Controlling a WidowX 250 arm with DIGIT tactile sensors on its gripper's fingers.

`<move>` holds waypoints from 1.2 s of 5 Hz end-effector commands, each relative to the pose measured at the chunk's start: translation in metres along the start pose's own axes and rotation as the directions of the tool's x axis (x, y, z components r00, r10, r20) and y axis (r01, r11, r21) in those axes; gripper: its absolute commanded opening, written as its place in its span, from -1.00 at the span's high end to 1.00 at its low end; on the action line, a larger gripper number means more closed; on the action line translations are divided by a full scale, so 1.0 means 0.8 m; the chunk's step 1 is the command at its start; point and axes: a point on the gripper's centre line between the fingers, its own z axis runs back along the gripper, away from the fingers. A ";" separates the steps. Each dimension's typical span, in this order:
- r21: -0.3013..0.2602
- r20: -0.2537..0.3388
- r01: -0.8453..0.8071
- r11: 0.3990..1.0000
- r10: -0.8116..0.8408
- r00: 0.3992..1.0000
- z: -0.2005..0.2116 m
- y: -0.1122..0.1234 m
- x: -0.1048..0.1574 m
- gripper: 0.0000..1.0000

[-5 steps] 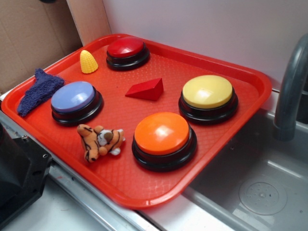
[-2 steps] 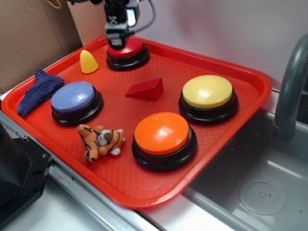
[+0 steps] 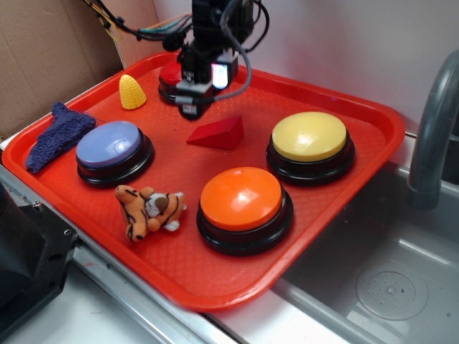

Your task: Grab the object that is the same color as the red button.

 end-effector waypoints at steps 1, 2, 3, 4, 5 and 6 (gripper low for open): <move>0.156 -0.016 0.010 0.988 -0.007 1.000 -0.021 -0.024 0.037 -1.00; 0.260 -0.099 0.005 0.966 0.021 0.995 -0.043 -0.011 0.034 -1.00; 0.253 -0.158 0.001 0.967 0.040 0.987 -0.060 -0.006 0.025 -1.00; 0.178 -0.103 -0.025 0.984 0.044 0.994 -0.076 -0.008 0.021 1.00; 0.138 -0.061 -0.031 0.990 0.040 0.997 -0.062 -0.007 0.018 1.00; 0.185 0.017 -0.111 0.976 0.110 0.994 -0.028 -0.004 0.012 1.00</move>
